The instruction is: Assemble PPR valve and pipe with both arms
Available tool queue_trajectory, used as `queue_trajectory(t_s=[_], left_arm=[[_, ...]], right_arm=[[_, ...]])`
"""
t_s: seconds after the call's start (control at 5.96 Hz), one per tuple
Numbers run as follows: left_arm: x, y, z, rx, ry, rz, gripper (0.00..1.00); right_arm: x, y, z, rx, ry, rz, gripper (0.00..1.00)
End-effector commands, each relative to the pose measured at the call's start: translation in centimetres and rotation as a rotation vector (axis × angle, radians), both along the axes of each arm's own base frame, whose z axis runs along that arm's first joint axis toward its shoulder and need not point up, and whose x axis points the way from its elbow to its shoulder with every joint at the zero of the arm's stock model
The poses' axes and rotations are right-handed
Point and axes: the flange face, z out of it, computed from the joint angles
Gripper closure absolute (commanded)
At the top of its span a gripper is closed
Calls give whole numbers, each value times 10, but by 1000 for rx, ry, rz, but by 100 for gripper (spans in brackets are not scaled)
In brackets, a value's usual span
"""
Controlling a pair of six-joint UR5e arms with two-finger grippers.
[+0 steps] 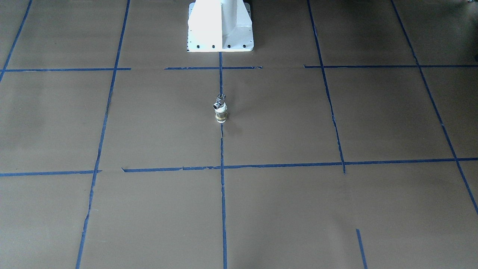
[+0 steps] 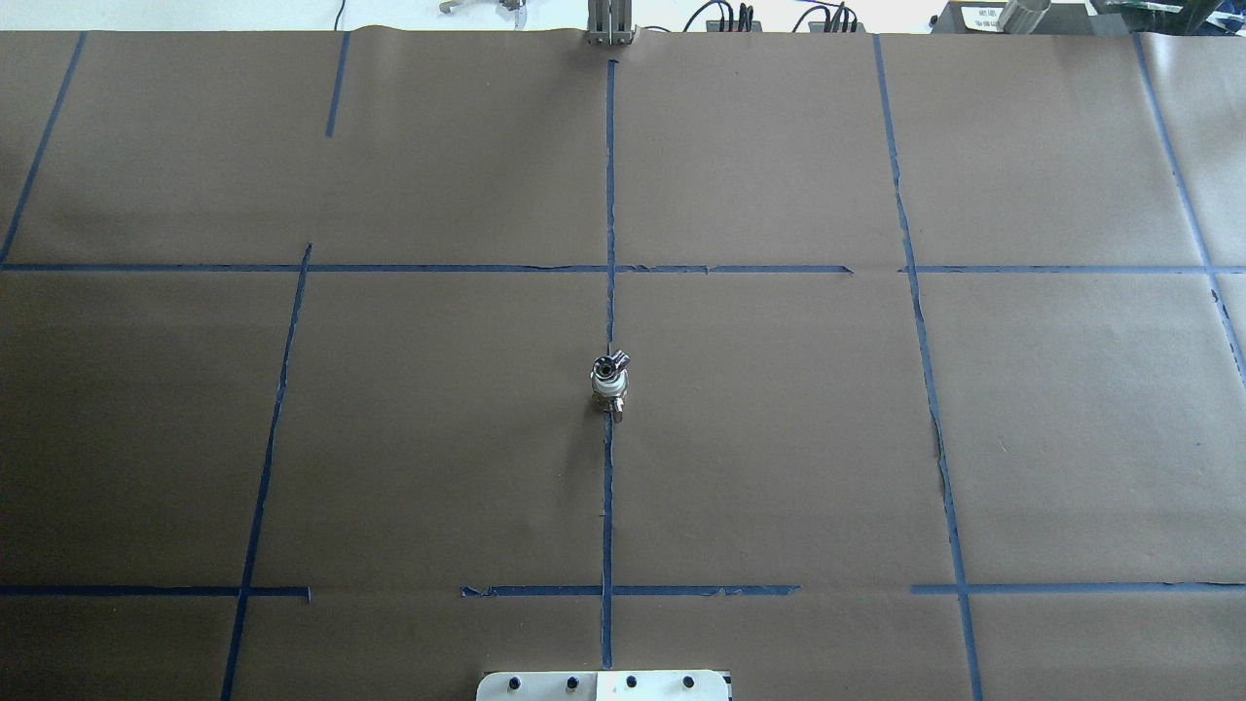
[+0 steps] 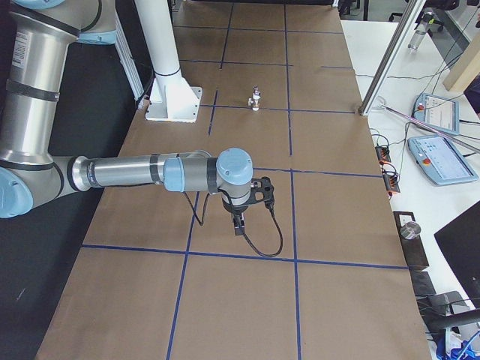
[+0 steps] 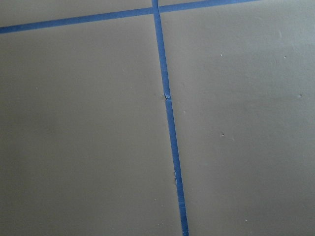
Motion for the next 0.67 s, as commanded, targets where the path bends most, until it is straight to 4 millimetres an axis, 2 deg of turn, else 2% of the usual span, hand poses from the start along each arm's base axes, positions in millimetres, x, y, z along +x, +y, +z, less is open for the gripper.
queue_trajectory(t_s=[0.0, 0.5], left_arm=[[0, 4, 2, -2, -5, 6, 0], [0, 2, -2, 8, -8, 6, 0]], right_arm=[[0, -2, 4, -4, 9, -1, 0], [1, -2, 4, 1, 11, 0, 0]])
